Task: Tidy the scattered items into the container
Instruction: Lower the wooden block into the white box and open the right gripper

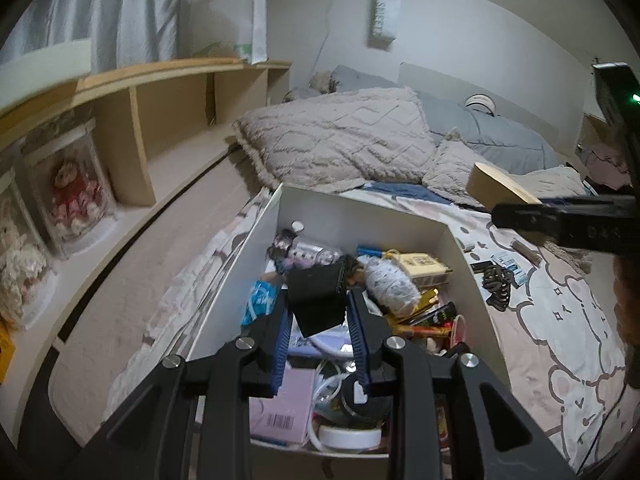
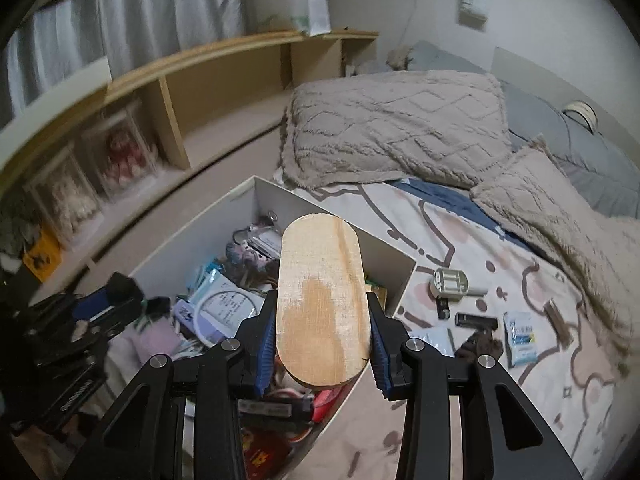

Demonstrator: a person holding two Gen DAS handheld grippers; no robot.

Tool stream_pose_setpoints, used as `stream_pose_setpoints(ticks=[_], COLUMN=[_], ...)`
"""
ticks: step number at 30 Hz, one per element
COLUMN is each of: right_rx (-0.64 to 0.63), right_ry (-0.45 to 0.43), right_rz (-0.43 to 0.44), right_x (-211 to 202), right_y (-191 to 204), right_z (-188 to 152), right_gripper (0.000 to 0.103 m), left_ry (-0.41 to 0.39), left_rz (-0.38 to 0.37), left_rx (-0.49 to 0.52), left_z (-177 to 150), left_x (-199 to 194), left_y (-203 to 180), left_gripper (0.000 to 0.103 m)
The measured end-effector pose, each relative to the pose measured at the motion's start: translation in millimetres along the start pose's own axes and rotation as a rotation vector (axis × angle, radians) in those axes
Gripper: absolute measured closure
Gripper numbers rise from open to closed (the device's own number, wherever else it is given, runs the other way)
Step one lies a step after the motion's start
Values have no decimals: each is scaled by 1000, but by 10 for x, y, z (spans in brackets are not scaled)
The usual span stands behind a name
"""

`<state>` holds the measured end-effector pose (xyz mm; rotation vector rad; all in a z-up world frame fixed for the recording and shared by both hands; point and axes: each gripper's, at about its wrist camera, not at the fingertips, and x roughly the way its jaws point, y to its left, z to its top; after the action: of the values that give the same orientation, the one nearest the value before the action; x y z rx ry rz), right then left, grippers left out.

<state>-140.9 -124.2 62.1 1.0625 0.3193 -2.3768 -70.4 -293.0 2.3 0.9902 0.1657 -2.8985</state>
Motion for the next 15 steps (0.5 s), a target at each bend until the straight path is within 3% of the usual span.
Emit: stream_pose_setpoints(ticks=[7,15], right_rx=[-83,-191], right_ry=[-2,11], right_rz=[65,157], right_x=[310,702], right_y=[151,342], right_z=[259,400], right_gripper=[62,62], left_ry=[24,61], left_rz=[53,50], left_rx=[-18,-29], left_z=[-13,30], left_x=[7,63], left_y=[133,75], left_gripper=[76,76])
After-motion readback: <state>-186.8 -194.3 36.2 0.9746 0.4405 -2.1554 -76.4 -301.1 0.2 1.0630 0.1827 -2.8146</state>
